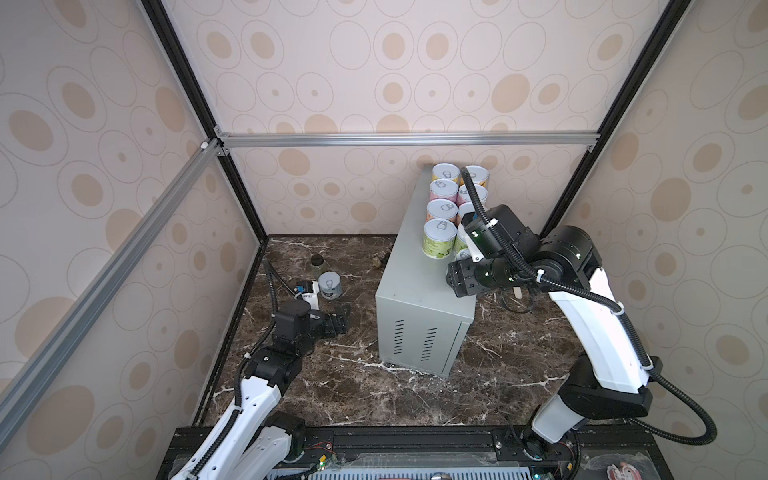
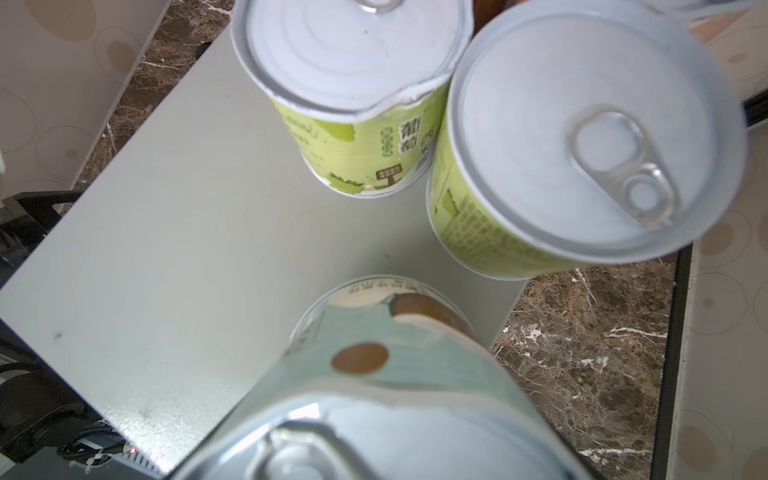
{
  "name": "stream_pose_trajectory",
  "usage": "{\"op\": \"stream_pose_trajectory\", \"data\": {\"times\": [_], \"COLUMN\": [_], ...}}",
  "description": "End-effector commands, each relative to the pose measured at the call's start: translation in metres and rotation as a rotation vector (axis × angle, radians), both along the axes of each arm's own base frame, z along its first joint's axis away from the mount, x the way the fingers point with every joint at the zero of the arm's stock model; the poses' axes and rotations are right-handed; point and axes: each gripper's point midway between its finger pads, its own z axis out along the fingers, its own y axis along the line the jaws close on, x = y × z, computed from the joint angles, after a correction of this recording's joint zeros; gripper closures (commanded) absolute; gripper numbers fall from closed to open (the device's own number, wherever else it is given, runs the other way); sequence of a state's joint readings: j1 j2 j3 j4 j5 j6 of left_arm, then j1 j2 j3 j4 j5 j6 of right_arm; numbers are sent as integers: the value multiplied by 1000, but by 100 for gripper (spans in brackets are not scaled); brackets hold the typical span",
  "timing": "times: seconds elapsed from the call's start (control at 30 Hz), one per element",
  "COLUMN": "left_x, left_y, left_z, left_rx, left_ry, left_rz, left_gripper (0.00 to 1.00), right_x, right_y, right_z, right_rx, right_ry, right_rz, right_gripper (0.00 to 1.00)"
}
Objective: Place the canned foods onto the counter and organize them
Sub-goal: 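Lower the pale blue can onto the box top in front of the green cans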
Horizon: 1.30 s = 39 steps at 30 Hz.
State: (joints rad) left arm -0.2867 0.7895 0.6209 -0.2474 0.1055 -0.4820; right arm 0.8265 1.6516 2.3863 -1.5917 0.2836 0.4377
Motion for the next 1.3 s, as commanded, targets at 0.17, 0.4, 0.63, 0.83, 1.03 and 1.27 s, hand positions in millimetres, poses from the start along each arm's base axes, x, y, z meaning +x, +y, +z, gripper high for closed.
{"op": "stream_pose_trajectory", "data": {"times": [0.17,0.4,0.63,0.83,1.03,1.27], "left_x": [1,1,1,2,2,3], "left_y": [1,1,1,1,2,2], "left_z": [8,8,7,6,4,3], "left_rx": [1,1,3,4,8,10], "left_ry": [-34,-36,-32,-28,-23,-20], "left_rz": [-8,-8,-6,-6,-2,1], "left_gripper": [1,1,1,1,1,1], "right_x": [-18,-17,-16,-18,-17,-19], "right_y": [-32,-30,-31,-34,-39,-44], "right_z": [-14,-17,-19,-21,-18,-14], "right_rx": [-152,-163,-179,-202,-211,-211], "right_ry": [66,71,73,76,54,37], "right_rz": [-29,-21,-15,-1,-15,-22], "right_gripper": [35,29,20,14,13,18]}}
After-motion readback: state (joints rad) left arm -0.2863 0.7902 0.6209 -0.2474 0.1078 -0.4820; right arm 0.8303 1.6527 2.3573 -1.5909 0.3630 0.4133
